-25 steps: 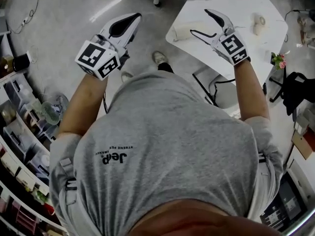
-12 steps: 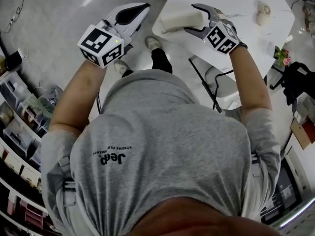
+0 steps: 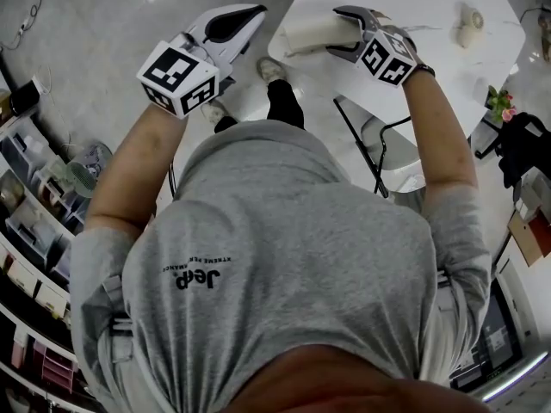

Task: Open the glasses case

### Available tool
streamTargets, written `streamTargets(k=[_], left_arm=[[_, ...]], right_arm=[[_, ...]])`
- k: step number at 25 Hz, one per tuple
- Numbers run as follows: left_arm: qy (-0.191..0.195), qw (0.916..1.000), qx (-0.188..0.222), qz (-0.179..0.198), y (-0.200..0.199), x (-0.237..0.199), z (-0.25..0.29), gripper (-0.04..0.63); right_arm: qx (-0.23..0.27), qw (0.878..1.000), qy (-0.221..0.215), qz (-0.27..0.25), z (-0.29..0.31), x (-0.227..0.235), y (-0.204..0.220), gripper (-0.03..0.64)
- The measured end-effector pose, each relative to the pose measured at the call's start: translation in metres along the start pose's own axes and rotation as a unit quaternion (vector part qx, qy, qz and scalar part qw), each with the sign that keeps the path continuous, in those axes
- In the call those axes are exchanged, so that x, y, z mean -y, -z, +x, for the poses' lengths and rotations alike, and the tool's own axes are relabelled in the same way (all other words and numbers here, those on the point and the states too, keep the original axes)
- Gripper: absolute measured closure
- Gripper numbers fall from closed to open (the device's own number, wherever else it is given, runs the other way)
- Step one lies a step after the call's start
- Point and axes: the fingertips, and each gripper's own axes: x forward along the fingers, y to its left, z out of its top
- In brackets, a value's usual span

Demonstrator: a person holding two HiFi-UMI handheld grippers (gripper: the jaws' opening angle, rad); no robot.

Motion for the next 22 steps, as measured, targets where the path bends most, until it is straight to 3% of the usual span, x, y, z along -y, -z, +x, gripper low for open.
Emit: streamTargets(k=[11,22], left_arm=[[-0.003,1.0000,0.003,-0.003,-0.002,-0.004,-0.005,0.558],[-0.018,0.9997,0.014,-0.005,-0.005,-0.010,-0.025,0.558]], right_arm=[[0.008,0.998,-0.051,0.027,-0.008,0.005,-0.005,0.315],[0.024,0.999,-0.036,0.010,-0.028,0.031,-0.036,0.398]])
